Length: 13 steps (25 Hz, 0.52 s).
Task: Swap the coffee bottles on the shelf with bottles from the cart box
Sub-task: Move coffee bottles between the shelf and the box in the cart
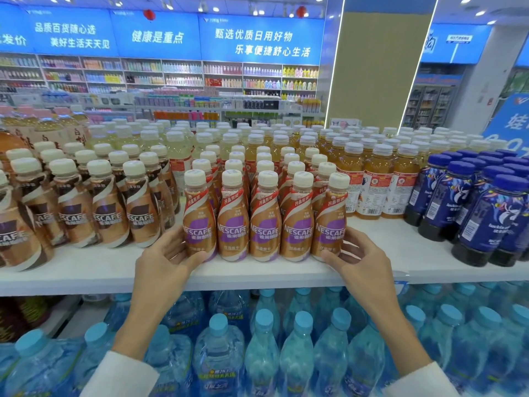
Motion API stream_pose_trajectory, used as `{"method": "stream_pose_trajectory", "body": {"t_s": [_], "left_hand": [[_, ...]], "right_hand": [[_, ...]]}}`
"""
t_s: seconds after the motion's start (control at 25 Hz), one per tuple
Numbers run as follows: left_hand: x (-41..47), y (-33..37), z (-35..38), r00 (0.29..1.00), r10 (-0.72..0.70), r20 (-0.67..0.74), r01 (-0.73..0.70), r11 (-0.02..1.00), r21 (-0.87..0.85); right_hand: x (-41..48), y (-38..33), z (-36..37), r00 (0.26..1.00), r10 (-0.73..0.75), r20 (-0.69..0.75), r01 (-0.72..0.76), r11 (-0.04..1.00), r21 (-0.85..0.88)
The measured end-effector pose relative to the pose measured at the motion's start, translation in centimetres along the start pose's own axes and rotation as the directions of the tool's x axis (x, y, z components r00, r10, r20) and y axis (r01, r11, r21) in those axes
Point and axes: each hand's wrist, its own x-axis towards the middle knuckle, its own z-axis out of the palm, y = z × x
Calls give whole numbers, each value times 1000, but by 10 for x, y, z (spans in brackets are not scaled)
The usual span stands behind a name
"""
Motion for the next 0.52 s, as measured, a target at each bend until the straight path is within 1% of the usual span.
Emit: {"method": "stream_pose_trajectory", "body": {"t_s": [0.12, 0.24, 0.52], "left_hand": [[0, 0, 0, 1000, -23, -16, 23, 1000, -18], [-1, 1, 2, 1000, -7, -10, 7, 1000, -8], [-5, 6, 1, 1000, -2, -26, 2, 1000, 3]], "right_hand": [[-3, 0, 2, 1000, 6, -23, -7, 1000, -24], [-4, 1, 2, 999, 11, -48, -12, 1000, -27], [-7, -2, 3, 999, 6, -36, -8, 998, -65]]}}
